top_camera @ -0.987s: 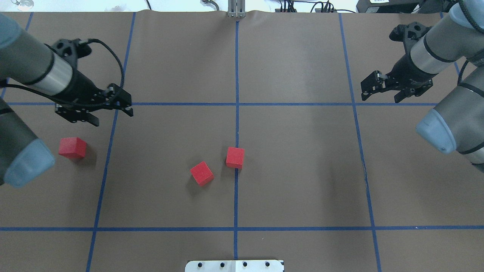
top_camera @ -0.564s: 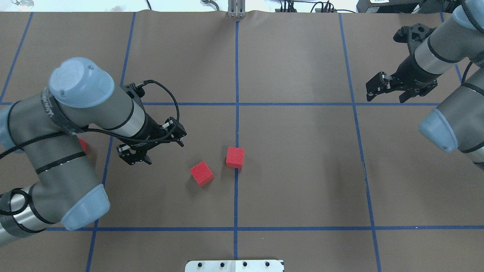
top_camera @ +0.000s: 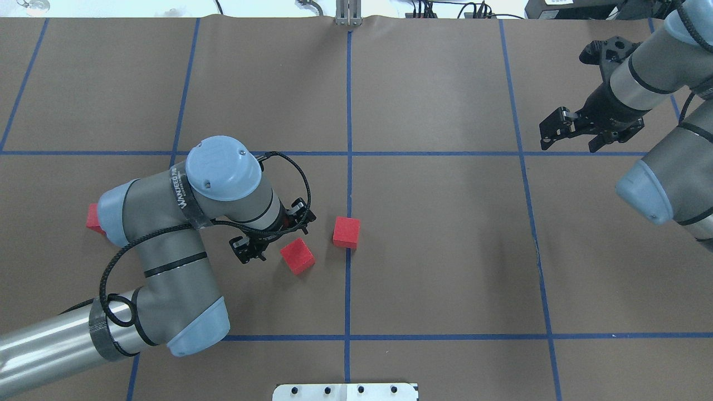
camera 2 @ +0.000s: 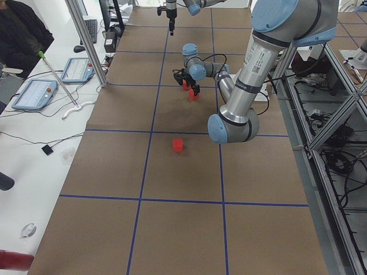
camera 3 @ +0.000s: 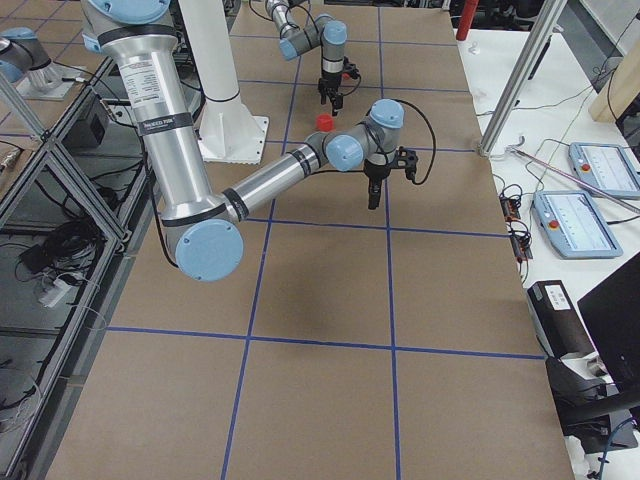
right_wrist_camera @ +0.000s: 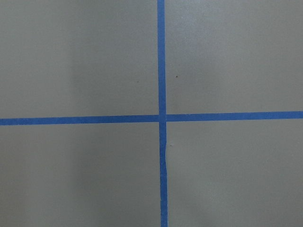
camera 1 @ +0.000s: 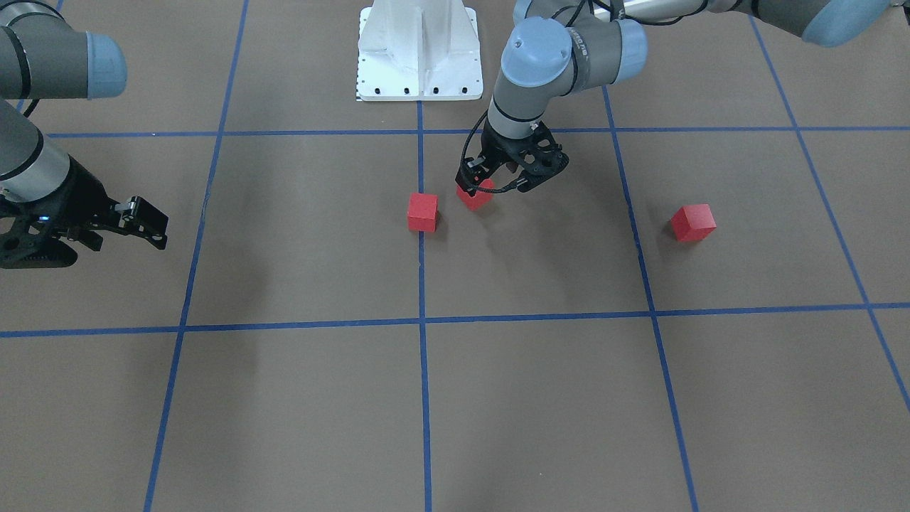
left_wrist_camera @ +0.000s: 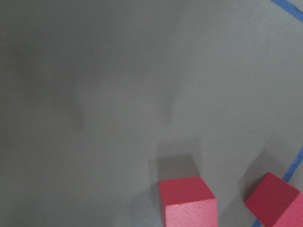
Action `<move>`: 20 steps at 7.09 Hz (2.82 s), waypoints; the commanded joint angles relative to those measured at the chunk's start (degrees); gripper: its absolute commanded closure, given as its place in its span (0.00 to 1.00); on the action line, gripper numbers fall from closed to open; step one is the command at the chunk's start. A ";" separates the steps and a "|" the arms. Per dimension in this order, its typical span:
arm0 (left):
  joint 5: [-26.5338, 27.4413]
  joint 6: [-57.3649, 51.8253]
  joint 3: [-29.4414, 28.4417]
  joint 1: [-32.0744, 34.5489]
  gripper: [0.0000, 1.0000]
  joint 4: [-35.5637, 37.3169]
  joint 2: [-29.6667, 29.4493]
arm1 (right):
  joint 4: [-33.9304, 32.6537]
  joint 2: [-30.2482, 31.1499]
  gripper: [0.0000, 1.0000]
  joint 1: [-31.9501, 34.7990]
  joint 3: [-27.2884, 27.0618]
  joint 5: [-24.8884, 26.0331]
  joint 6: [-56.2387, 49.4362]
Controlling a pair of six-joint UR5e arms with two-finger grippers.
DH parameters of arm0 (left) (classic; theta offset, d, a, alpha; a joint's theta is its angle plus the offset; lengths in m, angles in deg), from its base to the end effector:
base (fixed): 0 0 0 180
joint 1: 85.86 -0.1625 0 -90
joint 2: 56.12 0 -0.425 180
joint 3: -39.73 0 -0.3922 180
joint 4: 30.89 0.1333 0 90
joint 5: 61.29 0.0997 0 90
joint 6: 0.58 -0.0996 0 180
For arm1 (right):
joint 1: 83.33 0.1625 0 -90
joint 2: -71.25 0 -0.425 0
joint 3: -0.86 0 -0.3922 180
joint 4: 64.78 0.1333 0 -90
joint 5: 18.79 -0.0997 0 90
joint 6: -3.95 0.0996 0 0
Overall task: Form red blocks into L shape at center
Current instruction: 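Lower the left gripper onto the middle red cube and grasp it, then carry the red cube with the left gripper beside the center cube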
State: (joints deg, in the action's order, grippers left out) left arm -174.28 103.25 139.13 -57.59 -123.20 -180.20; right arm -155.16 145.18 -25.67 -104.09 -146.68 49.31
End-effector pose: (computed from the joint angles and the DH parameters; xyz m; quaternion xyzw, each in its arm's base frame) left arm 0.5348 -0.3948 0.2371 -0.1342 0.4013 -0.2519 0.8703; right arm -0.2491 -0.5283 0.3856 -0.0018 -0.4006 0.0182 0.9161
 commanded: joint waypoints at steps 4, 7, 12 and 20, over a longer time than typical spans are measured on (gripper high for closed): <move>0.32 0.85 -4.04 -1.73 0.13 0.02 -2.57 | 0.03 -0.01 0.00 -0.01 0.18 0.01 0.00; 0.40 1.29 -4.04 -1.73 0.97 0.29 -2.22 | 0.03 -0.10 0.00 -0.01 0.18 0.01 0.00; -1.35 -27.13 -0.35 6.78 1.00 9.13 -4.93 | 0.21 -0.36 0.01 -0.01 0.09 0.10 0.00; -3.36 -43.61 -32.31 6.98 1.00 1.43 -26.19 | 0.82 -0.27 0.00 -0.01 0.53 0.28 0.09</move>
State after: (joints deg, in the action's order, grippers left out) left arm -176.45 61.04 109.88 -50.17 -121.69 -204.16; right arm -154.34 144.90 -25.67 -103.69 -146.42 49.39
